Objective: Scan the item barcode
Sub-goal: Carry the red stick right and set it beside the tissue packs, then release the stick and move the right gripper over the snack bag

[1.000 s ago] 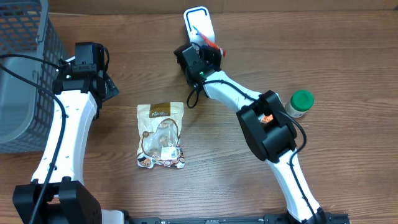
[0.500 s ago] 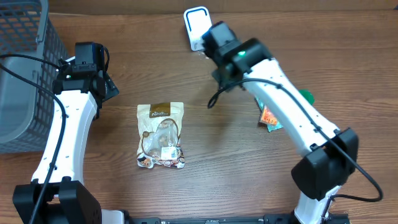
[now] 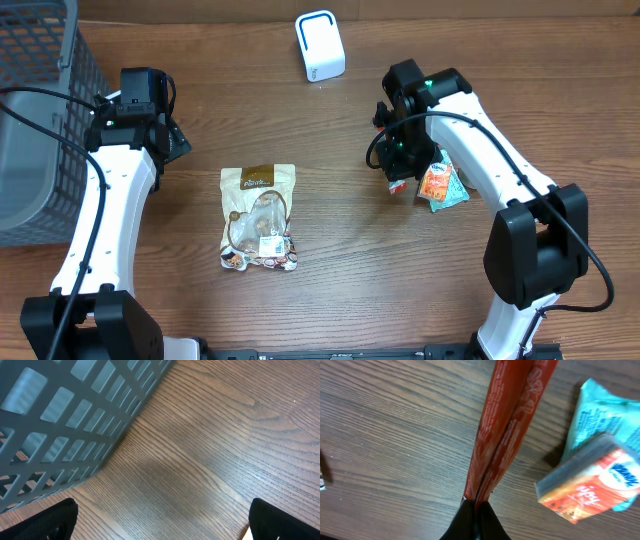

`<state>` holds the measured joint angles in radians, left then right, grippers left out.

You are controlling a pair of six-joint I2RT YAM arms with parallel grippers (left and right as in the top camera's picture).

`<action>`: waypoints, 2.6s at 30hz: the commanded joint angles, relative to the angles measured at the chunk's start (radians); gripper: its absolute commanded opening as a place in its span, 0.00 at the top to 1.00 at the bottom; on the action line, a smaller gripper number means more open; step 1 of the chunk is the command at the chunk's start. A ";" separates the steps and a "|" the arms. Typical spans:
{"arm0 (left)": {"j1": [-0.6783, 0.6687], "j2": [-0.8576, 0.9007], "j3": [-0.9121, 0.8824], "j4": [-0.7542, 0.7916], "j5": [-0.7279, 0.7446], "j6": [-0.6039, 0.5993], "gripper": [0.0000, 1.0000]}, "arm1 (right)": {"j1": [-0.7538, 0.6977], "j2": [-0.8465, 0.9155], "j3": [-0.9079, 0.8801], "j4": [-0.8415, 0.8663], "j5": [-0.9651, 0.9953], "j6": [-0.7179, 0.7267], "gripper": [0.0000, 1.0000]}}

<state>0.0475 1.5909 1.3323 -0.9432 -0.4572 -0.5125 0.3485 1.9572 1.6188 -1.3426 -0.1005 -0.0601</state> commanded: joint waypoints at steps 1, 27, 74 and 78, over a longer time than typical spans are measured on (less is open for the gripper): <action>-0.003 0.004 0.016 0.002 -0.013 0.019 0.00 | -0.003 0.008 -0.034 0.018 0.005 0.016 0.96; -0.003 0.004 0.016 0.002 -0.013 0.019 0.00 | 0.090 0.008 -0.140 0.262 -0.259 0.218 0.52; -0.003 0.004 0.016 0.002 -0.013 0.019 0.00 | 0.514 -0.055 -0.126 0.610 0.279 0.744 0.45; -0.003 0.004 0.016 0.002 -0.013 0.019 0.00 | 0.497 -0.127 -0.126 0.544 0.280 0.743 0.43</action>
<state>0.0475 1.5909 1.3323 -0.9432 -0.4572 -0.5125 0.8574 1.9076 1.4807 -0.7792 0.1802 0.6693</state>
